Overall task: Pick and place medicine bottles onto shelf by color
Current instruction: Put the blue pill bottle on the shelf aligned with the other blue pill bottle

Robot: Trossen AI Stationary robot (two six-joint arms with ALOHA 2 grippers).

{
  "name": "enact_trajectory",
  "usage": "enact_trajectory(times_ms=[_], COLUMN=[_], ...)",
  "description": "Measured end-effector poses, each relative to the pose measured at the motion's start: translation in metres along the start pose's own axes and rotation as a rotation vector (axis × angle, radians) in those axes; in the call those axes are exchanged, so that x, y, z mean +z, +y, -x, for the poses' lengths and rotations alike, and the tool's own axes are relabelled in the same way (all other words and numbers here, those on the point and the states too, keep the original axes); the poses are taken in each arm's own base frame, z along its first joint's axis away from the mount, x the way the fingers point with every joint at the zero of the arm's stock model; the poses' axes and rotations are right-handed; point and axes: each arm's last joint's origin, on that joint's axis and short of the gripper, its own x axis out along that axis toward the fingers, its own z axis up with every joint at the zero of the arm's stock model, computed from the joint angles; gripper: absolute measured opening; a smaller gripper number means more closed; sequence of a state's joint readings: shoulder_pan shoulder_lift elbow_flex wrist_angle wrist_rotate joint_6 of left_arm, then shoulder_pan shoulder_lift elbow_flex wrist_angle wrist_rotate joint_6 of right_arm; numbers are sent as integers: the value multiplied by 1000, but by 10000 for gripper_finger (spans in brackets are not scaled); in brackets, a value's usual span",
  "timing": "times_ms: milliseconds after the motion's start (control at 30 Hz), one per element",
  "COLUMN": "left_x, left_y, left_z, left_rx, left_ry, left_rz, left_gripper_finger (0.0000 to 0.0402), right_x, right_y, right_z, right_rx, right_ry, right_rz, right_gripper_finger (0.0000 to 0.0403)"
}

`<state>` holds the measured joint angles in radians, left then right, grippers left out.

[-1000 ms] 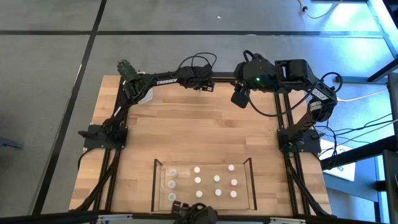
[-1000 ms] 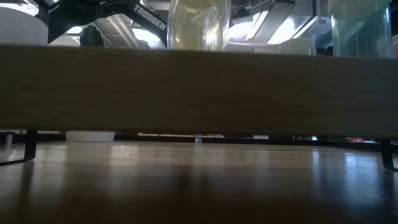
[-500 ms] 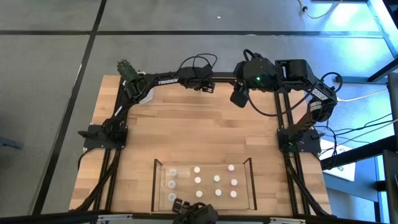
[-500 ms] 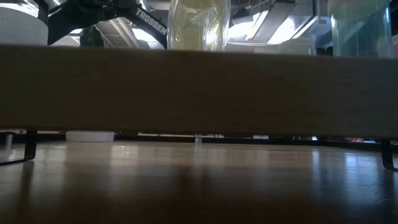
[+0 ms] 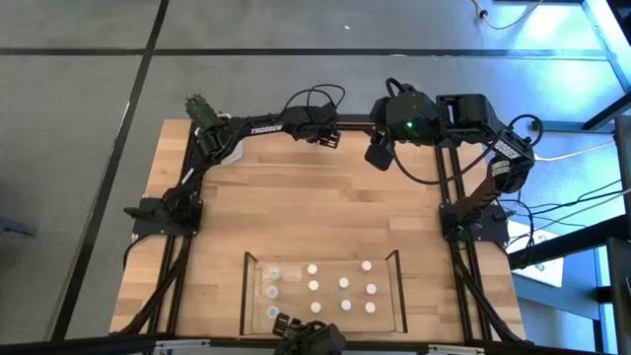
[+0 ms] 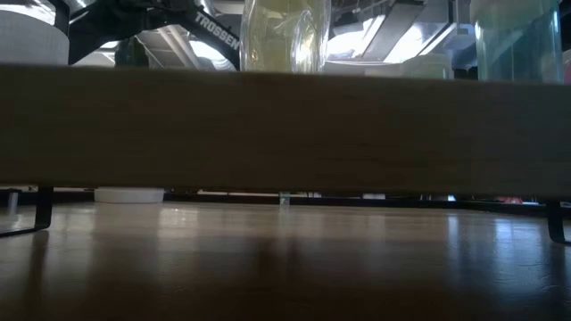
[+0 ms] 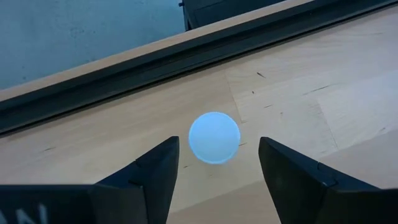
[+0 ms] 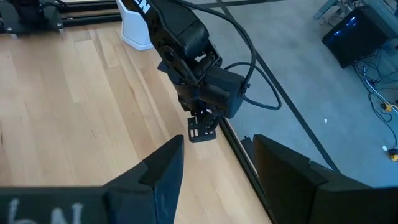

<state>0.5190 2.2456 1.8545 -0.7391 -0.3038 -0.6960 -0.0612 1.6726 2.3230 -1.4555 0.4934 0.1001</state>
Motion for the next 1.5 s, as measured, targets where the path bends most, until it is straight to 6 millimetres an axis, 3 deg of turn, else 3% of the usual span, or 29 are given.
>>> enact_trajectory(times_ms=[767,1167,1500], left_x=[0,0,-11], left_y=[0,1,-9], left_z=[0,0,6], left_rx=[17,21,16], left_ry=[-14,-9,15], left_rz=[0,-4,-122], left_gripper_finger=[112,108,108], right_x=[0,0,0], right_y=[0,0,0], right_z=[0,0,0], right_rx=[0,0,0], right_ry=[0,0,1], right_rz=[0,0,0], right_gripper_finger=[194,194,194])
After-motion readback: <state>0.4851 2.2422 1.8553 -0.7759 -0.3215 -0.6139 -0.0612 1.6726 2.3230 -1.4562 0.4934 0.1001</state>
